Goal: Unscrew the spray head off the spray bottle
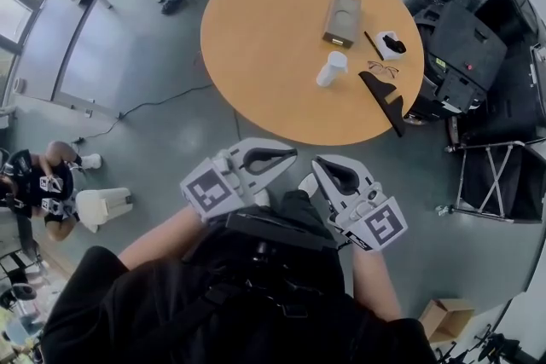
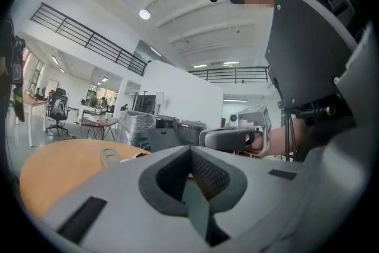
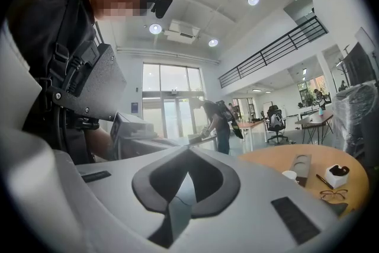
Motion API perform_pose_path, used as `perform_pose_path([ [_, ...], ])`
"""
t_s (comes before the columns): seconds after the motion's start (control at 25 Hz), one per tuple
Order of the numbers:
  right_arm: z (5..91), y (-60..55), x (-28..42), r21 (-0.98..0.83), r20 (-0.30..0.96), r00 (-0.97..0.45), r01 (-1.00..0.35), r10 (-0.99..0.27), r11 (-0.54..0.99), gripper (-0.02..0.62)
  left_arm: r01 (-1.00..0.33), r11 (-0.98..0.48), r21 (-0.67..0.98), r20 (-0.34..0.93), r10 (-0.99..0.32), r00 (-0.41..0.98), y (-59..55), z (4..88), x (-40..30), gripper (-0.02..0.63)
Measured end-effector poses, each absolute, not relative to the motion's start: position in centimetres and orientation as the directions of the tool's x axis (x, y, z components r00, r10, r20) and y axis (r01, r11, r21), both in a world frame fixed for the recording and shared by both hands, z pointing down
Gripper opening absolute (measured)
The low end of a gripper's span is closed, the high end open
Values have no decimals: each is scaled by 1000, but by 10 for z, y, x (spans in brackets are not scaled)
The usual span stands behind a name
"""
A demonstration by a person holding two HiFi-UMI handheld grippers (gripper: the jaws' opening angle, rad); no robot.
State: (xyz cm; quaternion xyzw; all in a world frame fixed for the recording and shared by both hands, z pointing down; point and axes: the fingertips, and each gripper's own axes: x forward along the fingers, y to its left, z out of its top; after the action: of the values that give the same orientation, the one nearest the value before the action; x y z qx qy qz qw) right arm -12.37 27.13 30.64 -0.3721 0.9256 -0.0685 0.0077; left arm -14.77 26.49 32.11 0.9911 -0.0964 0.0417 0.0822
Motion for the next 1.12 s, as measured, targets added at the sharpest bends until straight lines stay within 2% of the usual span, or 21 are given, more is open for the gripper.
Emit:
perform_pose_path([
  [1.12, 320, 174, 52, -194, -17, -821, -557, -571, 807, 6, -324, -936, 135, 193, -296, 935, 184, 335, 35, 28],
])
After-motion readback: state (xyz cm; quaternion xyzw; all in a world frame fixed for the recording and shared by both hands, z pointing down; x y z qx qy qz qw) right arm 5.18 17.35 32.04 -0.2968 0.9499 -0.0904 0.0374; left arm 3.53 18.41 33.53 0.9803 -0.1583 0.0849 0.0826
